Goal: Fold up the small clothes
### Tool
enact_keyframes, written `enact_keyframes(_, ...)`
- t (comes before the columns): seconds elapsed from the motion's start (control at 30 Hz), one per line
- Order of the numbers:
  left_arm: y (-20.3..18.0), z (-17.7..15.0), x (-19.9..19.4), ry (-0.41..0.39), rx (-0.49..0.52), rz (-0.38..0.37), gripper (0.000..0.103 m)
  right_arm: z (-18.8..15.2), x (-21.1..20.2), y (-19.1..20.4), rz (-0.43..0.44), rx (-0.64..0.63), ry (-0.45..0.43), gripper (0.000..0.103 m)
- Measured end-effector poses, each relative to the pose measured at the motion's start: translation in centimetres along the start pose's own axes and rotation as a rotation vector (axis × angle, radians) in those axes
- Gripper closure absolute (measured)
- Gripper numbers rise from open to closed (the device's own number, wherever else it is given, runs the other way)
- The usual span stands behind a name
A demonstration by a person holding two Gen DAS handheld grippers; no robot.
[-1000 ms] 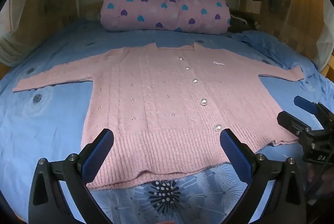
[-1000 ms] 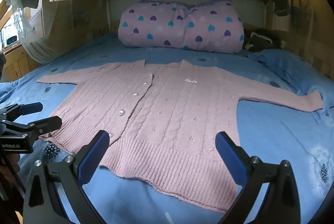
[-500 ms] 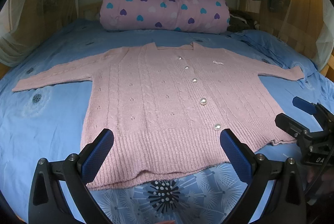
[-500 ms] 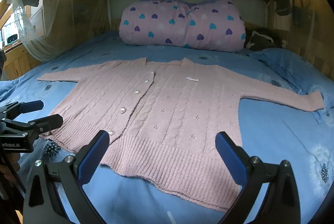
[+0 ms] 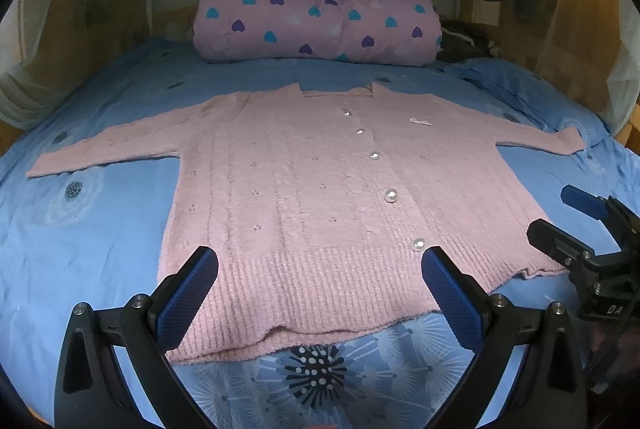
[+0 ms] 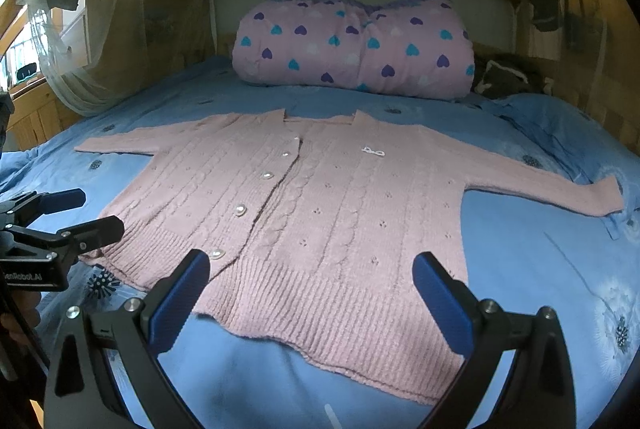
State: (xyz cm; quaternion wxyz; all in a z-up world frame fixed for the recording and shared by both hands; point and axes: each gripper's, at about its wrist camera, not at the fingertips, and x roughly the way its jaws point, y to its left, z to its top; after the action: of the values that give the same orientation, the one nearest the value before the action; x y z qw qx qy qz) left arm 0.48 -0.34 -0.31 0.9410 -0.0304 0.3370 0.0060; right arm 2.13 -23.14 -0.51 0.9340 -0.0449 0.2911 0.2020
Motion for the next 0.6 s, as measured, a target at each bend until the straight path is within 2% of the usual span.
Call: enact_keyframes(0.6,-0.17,-0.32,-0.05,0.009,0.009,-0.004,0.004,0.18,-0.08,-0.19,0.001,0.006,0.012,0.000)
